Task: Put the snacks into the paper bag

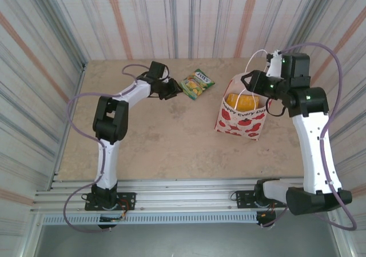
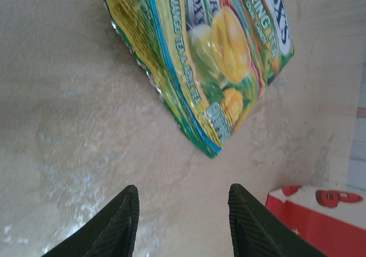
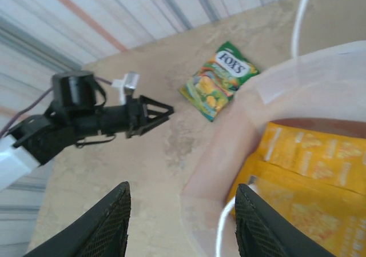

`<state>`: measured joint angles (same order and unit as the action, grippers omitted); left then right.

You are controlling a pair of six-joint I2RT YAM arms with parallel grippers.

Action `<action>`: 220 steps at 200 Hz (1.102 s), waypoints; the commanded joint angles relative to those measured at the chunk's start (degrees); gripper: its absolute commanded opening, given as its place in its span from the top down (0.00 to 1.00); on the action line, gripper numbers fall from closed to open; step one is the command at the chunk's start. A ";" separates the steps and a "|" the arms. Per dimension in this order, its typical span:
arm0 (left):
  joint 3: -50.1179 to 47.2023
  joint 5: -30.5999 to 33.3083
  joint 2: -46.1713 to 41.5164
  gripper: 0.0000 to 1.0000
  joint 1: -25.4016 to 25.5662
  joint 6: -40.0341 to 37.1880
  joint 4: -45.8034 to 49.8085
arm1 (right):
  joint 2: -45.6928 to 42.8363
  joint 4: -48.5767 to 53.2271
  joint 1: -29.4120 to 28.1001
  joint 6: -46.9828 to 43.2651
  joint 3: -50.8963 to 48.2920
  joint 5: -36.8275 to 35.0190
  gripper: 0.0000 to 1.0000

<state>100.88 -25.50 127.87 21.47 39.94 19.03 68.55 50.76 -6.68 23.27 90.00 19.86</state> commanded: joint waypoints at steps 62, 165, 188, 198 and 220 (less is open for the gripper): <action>10.52 3.47 9.04 0.54 -0.74 3.52 0.65 | -4.40 -12.35 -4.70 -1.03 -5.56 5.50 0.48; 15.60 4.89 15.46 0.55 -0.56 5.75 0.41 | -4.29 -11.94 -5.19 -3.36 -5.10 6.22 0.47; 17.71 4.63 17.52 0.56 -0.26 6.64 0.40 | -4.57 -11.74 -5.17 -3.75 -5.17 5.88 0.47; 18.94 4.62 18.44 0.56 -0.13 6.73 0.78 | -4.71 -12.04 -5.19 -3.77 -5.41 5.87 0.47; 20.79 4.81 20.28 0.56 -0.02 7.06 0.99 | -4.51 -12.91 -5.19 -3.67 -5.88 6.12 0.47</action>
<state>119.61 -21.85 144.57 21.34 45.76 18.11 64.84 38.98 -11.62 21.32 84.77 25.36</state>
